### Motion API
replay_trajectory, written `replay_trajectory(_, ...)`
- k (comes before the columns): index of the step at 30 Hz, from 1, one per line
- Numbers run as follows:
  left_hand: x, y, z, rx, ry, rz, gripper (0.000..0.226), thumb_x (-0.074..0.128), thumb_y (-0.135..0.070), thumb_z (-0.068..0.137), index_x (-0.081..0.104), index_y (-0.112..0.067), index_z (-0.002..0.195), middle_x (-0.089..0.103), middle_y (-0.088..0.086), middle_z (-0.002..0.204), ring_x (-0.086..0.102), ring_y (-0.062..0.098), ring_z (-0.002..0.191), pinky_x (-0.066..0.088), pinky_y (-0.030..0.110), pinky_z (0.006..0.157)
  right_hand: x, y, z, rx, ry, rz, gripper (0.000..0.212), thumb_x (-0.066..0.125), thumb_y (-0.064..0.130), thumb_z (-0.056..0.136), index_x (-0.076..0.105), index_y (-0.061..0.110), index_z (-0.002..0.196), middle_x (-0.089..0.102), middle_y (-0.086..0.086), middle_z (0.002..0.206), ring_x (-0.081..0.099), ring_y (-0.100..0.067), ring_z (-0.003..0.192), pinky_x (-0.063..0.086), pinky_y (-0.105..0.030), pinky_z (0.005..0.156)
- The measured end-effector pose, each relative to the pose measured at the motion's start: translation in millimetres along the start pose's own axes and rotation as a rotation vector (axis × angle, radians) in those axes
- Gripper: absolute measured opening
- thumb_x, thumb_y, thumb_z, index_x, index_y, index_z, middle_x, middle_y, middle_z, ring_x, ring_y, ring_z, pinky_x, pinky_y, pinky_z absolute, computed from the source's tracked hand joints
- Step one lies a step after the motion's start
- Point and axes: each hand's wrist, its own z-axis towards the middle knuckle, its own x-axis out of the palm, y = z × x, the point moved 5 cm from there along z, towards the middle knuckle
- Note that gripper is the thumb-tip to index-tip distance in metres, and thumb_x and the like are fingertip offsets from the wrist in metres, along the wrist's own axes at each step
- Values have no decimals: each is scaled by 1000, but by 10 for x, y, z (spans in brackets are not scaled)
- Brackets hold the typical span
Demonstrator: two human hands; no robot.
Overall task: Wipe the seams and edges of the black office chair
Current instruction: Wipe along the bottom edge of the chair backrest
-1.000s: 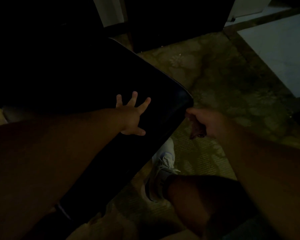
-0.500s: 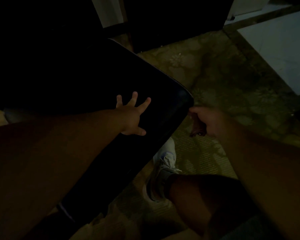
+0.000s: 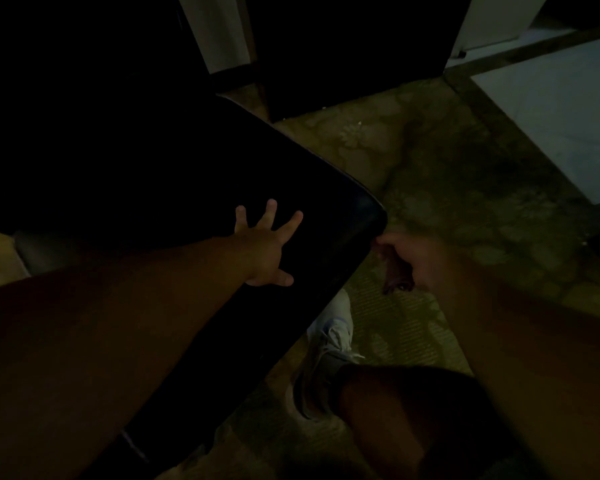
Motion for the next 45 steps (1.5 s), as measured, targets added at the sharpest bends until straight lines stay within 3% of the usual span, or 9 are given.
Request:
replay_trajectory(3,-1,32,47,2,-5,-30,120,65,-64,87,-34,-38,149,-37,13,160,-22,51,147,5,65,121,42,112,-17,-64,7,21,15,68,18,90,62,7,82,61,-9,73,58,-16,48,47,-23,42)
replay_trajectory(7,32,29,59,-3,-1,-87,119,67,-62,87,-32,-42,150,-37,8,161,-24,53,146,9,66,120,30,2,9,-33,3,-5,14,70,16,88,63,7,80,62,-9,75,58,-18,59,49,-28,53)
replay_trajectory(10,73,76,120,-10,-1,-138,121,70,-61,85,-32,-47,148,-39,3,160,-26,55,144,16,69,117,22,66,6,-92,20,-10,15,71,18,87,63,6,86,62,-9,70,60,-15,45,45,-21,41)
replay_trajectory(14,69,53,95,-4,-2,-147,119,71,-56,86,-29,-47,150,-38,2,161,-26,55,144,17,71,115,9,-12,34,-93,-11,-73,30,76,16,81,66,5,107,70,-16,97,68,-27,77,56,-34,64)
replay_trajectory(19,93,89,169,12,-32,-105,123,72,-59,84,-31,-45,150,-38,7,160,-23,53,146,15,73,115,44,11,-16,-66,52,-70,21,66,20,91,61,6,76,62,-7,58,57,-12,38,42,-17,37)
replay_trajectory(35,-120,-30,-124,-30,-30,-37,112,65,-54,92,-27,-33,154,-33,15,162,-21,48,148,-3,57,121,87,17,-122,-87,54,-134,17,68,27,90,65,10,87,64,-6,74,59,-16,58,48,-25,52)
replay_trajectory(38,-101,-34,-136,-36,-18,-53,113,65,-53,92,-27,-34,154,-34,13,162,-21,48,148,-2,57,121,43,-91,-57,-98,-20,-212,45,79,32,74,65,9,111,69,-15,101,66,-29,85,54,-35,67)
replay_trajectory(42,-112,-51,-136,-39,-29,-21,113,64,-56,92,-28,-33,154,-33,15,162,-20,49,148,-3,57,121,65,-31,-115,-115,3,-180,23,74,29,83,67,12,96,66,-7,82,61,-19,63,46,-21,46)
replay_trajectory(45,-98,-37,-130,-17,-31,-15,114,64,-57,91,-28,-32,154,-32,18,162,-20,50,148,-5,57,121,30,-102,-58,-108,5,-208,53,83,36,58,69,11,101,71,-12,94,67,-24,76,54,-29,59)
